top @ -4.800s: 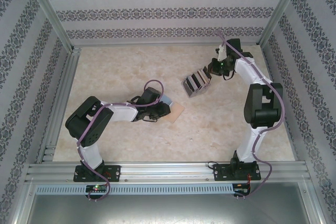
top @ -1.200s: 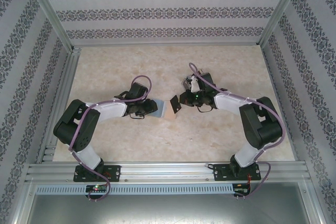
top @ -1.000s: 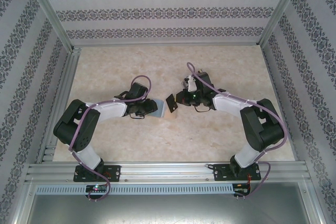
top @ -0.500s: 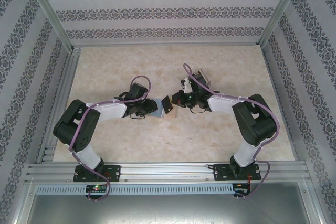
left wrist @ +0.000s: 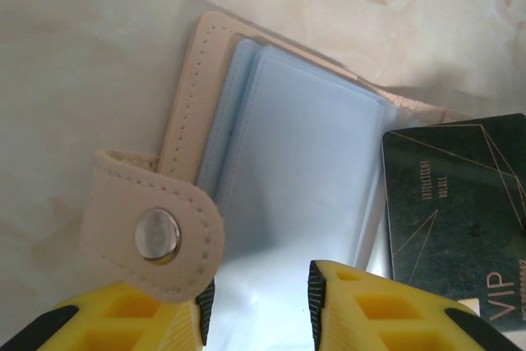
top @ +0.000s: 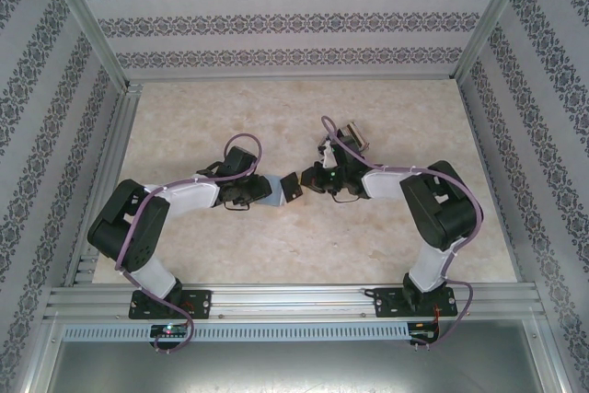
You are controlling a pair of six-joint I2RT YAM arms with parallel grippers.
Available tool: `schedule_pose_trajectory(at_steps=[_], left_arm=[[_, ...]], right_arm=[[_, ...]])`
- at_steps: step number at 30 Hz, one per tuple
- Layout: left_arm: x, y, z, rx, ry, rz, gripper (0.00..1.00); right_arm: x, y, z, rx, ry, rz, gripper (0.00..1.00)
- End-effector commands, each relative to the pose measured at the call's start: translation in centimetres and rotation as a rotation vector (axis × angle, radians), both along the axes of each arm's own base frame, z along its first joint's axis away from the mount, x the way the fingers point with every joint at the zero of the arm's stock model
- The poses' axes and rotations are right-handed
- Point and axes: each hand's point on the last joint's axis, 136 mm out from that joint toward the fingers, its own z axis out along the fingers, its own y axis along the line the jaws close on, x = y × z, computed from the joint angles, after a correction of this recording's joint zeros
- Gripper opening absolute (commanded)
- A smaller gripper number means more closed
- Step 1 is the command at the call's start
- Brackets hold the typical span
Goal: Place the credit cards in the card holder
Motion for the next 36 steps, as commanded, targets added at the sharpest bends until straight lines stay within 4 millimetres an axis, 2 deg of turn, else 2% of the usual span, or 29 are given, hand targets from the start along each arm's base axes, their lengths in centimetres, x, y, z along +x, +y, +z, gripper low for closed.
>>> schedule_pose_trajectory(at_steps=[1,10,14,17,27,36], left_arm=[[-0.2,1.8,0.0,0.094,0.012,-0.006,0.39],[-0.1,4.3,0.1,0.219,0.005,-0.015,0.39],[0.2,4.2,0.3,0.206,-0.003,-0.011,0.39],[0.6,4.0,0.8,0.194,-0.013,-0.014,0.4],[1.6,5.3,3.0,0.197,-0.066,0.02,0.43],[0.9,5.9,-0.3,0.251,0.001,0.002,0.41]], right_arm=[[-0.1,0.7,-0.8,0.032,0.018,0.015,0.08],[0.1,0.6,-1.9,0.032,0.038,0.013,0.08],[0.1,0.8,-2.2,0.033,0.046,0.019,0.08],[0.1,0.9,-2.2,0.028,0.044,0.022,0.08],[-0.1,0.6,-2.9,0.01,0.05,0.022,0.08],[-0.2,0.8,-2.6,0.012,0.044,0.03,0.08]])
